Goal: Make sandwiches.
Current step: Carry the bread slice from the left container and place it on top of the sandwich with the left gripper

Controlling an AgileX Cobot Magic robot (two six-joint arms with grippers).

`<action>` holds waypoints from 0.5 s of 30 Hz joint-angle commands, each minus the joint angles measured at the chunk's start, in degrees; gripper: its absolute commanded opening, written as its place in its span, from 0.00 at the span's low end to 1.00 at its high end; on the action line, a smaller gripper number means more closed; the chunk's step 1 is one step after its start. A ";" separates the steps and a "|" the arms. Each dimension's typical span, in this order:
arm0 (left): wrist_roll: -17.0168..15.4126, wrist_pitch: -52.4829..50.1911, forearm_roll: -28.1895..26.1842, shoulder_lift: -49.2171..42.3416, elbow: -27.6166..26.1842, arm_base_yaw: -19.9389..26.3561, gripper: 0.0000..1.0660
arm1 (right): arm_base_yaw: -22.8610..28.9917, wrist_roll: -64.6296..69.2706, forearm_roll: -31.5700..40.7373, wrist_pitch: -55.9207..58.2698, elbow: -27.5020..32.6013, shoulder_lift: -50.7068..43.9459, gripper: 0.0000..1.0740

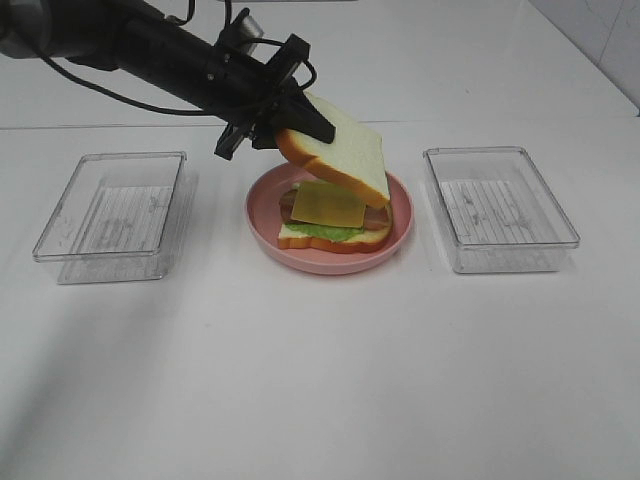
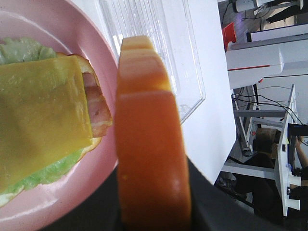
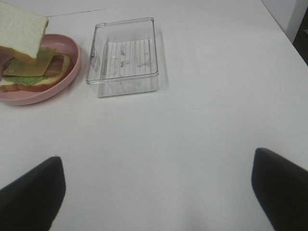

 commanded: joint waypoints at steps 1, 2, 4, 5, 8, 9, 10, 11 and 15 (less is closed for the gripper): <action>0.97 -1.26 -1.49 0.40 0.11 -0.57 0.00 | -0.29 -0.23 0.17 -0.52 0.06 -1.78 0.92; 0.97 -1.60 -1.38 0.86 0.11 -0.74 0.00 | -0.29 -0.23 0.17 -0.52 0.06 -1.78 0.92; 0.97 -1.72 -1.15 1.15 0.11 -0.80 0.00 | -0.29 -0.23 0.17 -0.52 0.06 -1.78 0.92; 0.97 -1.89 -0.92 1.60 0.11 -0.80 0.00 | -0.29 -0.23 0.17 -0.52 0.06 -1.78 0.92; 1.03 -1.89 -0.92 2.41 0.11 -0.80 0.00 | -0.29 -0.23 0.17 -0.52 0.06 -1.78 0.92; 1.03 -1.89 -0.92 2.41 0.11 -0.80 0.00 | -0.29 -0.23 0.17 -0.52 0.06 -1.78 0.92; 1.03 -1.89 -0.92 2.58 0.11 -0.80 0.00 | -0.29 -0.23 0.17 -0.52 0.06 -1.78 0.92; 1.03 -1.78 -1.09 3.27 0.11 -0.86 0.00 | -0.29 -0.23 0.17 -0.52 0.06 -1.78 0.92; 1.03 -1.49 -1.15 4.13 0.11 -0.86 0.00 | -0.29 -0.23 0.17 -0.52 0.06 -1.78 0.92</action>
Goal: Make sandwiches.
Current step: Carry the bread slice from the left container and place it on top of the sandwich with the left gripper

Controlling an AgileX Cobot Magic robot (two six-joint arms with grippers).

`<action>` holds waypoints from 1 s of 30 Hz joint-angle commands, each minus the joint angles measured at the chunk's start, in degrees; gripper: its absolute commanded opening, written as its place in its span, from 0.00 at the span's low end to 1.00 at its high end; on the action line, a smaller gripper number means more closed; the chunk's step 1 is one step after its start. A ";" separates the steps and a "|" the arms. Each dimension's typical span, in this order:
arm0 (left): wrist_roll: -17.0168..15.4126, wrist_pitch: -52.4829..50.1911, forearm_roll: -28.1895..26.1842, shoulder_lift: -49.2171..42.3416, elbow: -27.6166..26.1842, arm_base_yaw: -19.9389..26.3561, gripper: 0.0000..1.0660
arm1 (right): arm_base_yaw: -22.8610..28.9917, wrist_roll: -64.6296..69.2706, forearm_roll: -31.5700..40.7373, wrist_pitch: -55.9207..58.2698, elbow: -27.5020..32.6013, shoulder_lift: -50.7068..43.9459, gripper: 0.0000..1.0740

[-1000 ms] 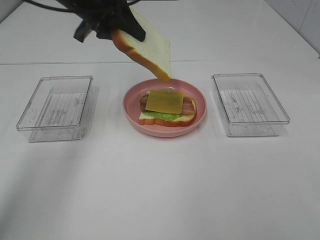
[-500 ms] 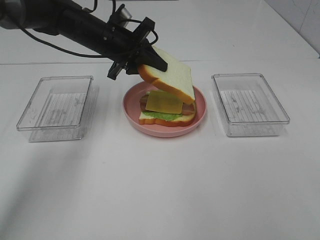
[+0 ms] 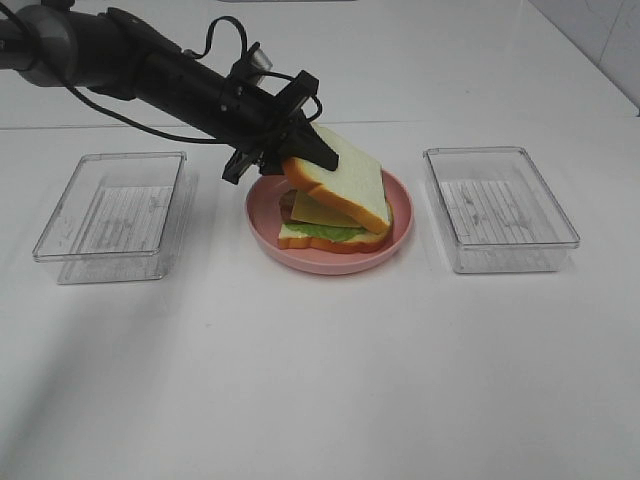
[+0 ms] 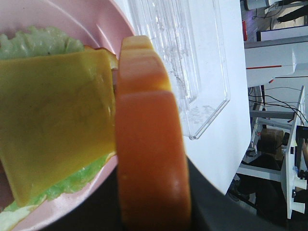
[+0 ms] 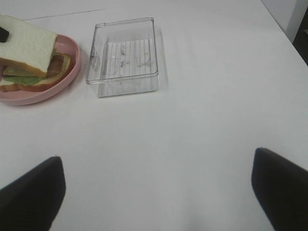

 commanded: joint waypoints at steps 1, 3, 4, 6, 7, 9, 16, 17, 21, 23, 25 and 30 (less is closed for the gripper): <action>0.69 0.29 -1.20 0.92 0.11 -0.34 0.00 | -0.29 -0.23 0.17 -0.52 0.06 -1.78 0.92; 1.20 0.11 -1.15 1.26 0.11 -0.34 0.00 | -0.29 -0.23 0.17 -0.52 0.06 -1.78 0.92; 1.20 0.11 -1.32 1.49 0.11 -0.34 0.00 | -0.29 -0.23 0.17 -0.52 0.06 -1.78 0.92; 1.20 0.17 -1.43 1.83 -0.06 -0.34 0.00 | -0.29 -0.23 0.17 -0.52 0.06 -1.78 0.92; 1.20 0.17 -1.43 1.83 -0.06 -0.34 0.00 | -0.29 -0.23 0.17 -0.52 0.06 -1.78 0.92; 1.78 -0.11 -1.38 1.89 -0.06 -0.34 0.00 | -0.29 -0.23 0.17 -0.52 0.06 -1.78 0.92; -0.80 -1.89 2.01 1.89 -0.06 -0.34 0.11 | -0.29 -0.23 0.17 -0.52 0.06 -1.78 0.92; -0.80 -1.89 2.01 1.89 -0.06 -0.34 0.11 | -0.29 -0.23 0.17 -0.52 0.06 -1.78 0.92; -4.70 -1.43 7.51 1.89 -1.09 -0.34 0.50 | -0.29 -0.23 0.17 -0.52 0.06 -1.78 0.92; -5.50 -0.92 8.65 1.89 -2.29 -0.63 0.61 | -0.29 -0.23 0.17 -0.52 0.06 -1.78 0.92; -5.79 -0.40 9.11 1.89 -2.98 -0.63 0.63 | -0.29 -0.23 0.17 -0.52 0.06 -1.78 0.92; -7.73 1.78 12.26 1.83 -7.39 -0.63 0.64 | -0.29 -0.23 0.17 -0.52 0.06 -1.78 0.92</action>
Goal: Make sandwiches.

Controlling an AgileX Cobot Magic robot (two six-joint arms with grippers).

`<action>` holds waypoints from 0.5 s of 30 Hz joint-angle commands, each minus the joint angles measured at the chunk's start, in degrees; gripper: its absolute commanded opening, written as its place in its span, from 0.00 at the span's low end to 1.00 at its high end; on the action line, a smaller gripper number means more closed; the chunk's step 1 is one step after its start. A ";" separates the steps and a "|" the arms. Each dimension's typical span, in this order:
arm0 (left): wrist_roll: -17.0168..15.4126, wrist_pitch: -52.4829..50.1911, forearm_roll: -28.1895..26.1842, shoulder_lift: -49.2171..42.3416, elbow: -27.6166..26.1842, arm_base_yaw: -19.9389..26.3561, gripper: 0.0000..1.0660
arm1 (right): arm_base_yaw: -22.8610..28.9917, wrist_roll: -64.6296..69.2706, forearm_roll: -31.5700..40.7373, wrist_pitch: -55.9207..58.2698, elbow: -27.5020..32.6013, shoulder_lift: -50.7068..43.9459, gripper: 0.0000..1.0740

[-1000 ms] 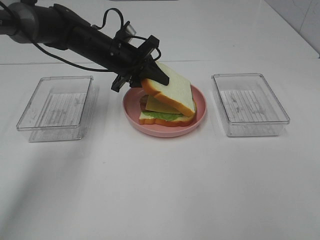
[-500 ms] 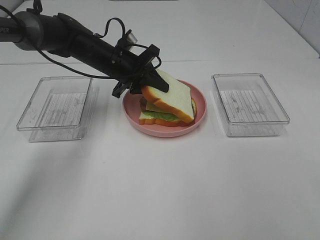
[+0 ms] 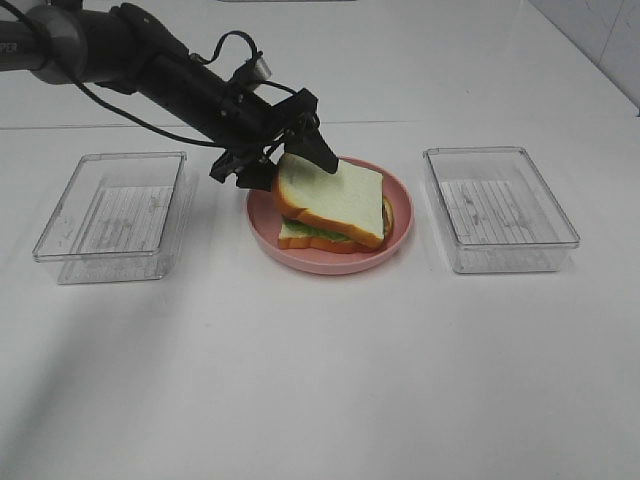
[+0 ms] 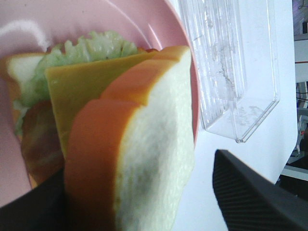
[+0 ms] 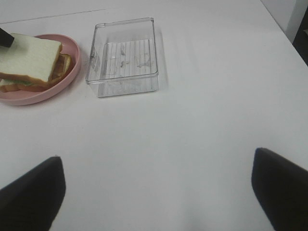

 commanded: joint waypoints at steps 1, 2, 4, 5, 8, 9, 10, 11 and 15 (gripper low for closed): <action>-4.58 1.89 4.53 -0.17 -3.72 -0.40 0.64 | -0.29 -0.23 0.17 -0.52 0.06 -1.78 0.92; -5.67 2.12 6.59 -0.17 -4.53 -0.40 0.64 | -0.29 -0.23 0.17 -0.52 0.06 -1.78 0.92; -8.02 2.64 10.89 -0.17 -6.76 -0.40 0.64 | -0.29 -0.23 0.17 -0.52 0.06 -1.78 0.92; -10.54 3.67 15.58 -0.17 -9.34 -0.40 0.64 | -0.29 -0.23 0.17 -0.52 0.06 -1.78 0.92; -11.80 4.13 17.48 -0.17 -10.43 -0.40 0.64 | -0.29 -0.23 0.17 -0.52 0.06 -1.78 0.92; -13.98 5.33 21.94 -0.46 -13.18 -0.40 0.66 | -0.29 -0.23 0.17 -0.52 0.06 -1.78 0.92; -16.50 7.51 26.36 -0.69 -16.67 -0.40 0.74 | -0.29 -0.23 0.17 -0.52 0.06 -1.78 0.92; -16.50 7.51 26.36 -0.69 -16.67 -0.40 0.74 | -0.29 -0.23 0.17 -0.52 0.06 -1.78 0.92; -19.48 13.69 34.15 -1.83 -22.69 -0.40 0.92 | -0.29 -0.23 0.17 -0.52 0.06 -1.78 0.92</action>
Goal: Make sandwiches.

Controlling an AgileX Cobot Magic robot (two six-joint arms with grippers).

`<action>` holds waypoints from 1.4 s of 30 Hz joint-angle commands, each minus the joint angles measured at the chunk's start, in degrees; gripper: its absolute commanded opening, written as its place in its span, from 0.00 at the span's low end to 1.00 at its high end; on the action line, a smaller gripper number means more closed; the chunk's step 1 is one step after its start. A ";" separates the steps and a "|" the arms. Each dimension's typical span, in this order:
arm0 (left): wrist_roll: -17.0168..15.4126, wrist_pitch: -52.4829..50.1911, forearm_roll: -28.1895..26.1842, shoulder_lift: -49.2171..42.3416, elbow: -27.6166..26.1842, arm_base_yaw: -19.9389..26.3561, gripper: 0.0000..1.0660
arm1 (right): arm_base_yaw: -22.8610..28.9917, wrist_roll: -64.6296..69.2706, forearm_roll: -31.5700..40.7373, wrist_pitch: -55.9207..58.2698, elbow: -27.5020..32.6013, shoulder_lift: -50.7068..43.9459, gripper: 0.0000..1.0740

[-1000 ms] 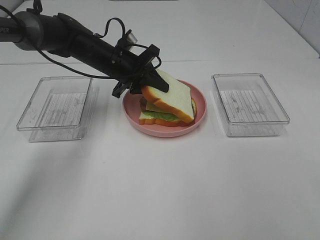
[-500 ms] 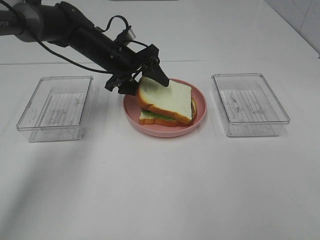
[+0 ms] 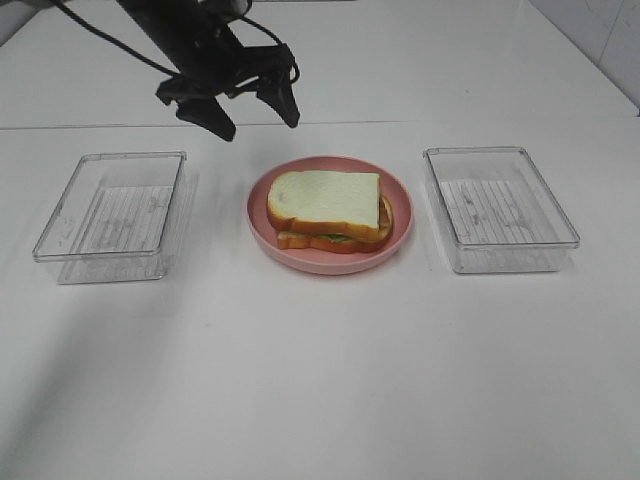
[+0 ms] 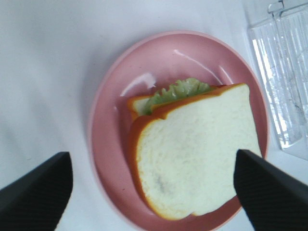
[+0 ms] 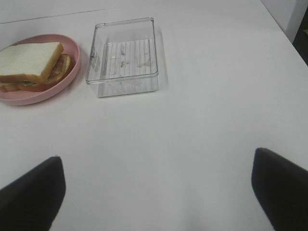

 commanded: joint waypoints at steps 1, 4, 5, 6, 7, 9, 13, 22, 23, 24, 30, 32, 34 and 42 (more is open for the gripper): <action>-2.18 5.04 5.39 -1.49 -3.67 -0.34 0.92 | -0.29 -0.23 0.17 -0.52 0.06 -1.78 0.92; -4.93 10.49 14.78 -2.52 -7.10 -0.29 0.95 | -0.29 -0.23 0.17 -0.52 0.06 -1.78 0.92; -6.99 10.37 19.48 -3.95 -6.93 0.40 0.95 | -0.29 -0.23 0.17 -0.52 0.06 -1.78 0.92; -6.65 10.37 21.89 -5.21 -6.93 1.43 0.95 | -0.29 -0.23 0.17 -0.52 0.06 -1.78 0.92; -6.65 10.37 21.89 -5.21 -6.93 1.43 0.95 | -0.29 -0.23 0.17 -0.52 0.06 -1.78 0.92; -5.96 10.37 22.86 -5.96 -6.82 2.23 0.95 | -0.29 -0.23 0.17 -0.52 0.06 -1.78 0.92; -4.58 10.37 25.32 -9.85 -4.24 8.54 0.95 | -0.29 -0.23 0.17 -0.52 0.06 -1.78 0.92; -2.64 10.37 25.15 -16.79 7.16 15.53 0.95 | -0.29 -0.23 0.17 -0.52 0.06 -1.78 0.92; -2.52 10.37 25.32 -18.74 10.49 15.76 0.95 | -0.29 -0.23 0.17 -0.52 0.06 -1.78 0.92; -2.35 10.37 25.55 -21.20 13.98 15.64 0.95 | -0.29 -0.23 0.17 -0.52 0.06 -1.78 0.92; -1.83 7.22 25.90 -33.29 29.11 13.58 0.95 | -0.29 -0.23 0.17 -0.52 0.06 -1.78 0.92; -1.89 5.90 25.90 -35.47 32.43 13.12 0.95 | -0.29 -0.23 0.17 -0.52 0.06 -1.78 0.92; -2.92 2.98 25.90 -40.68 38.62 11.69 0.95 | -0.29 -0.23 0.17 -0.52 0.06 -1.78 0.92; -6.53 -9.11 26.01 -67.49 67.27 7.96 0.95 | -0.29 -0.23 0.17 -0.52 0.06 -1.78 0.92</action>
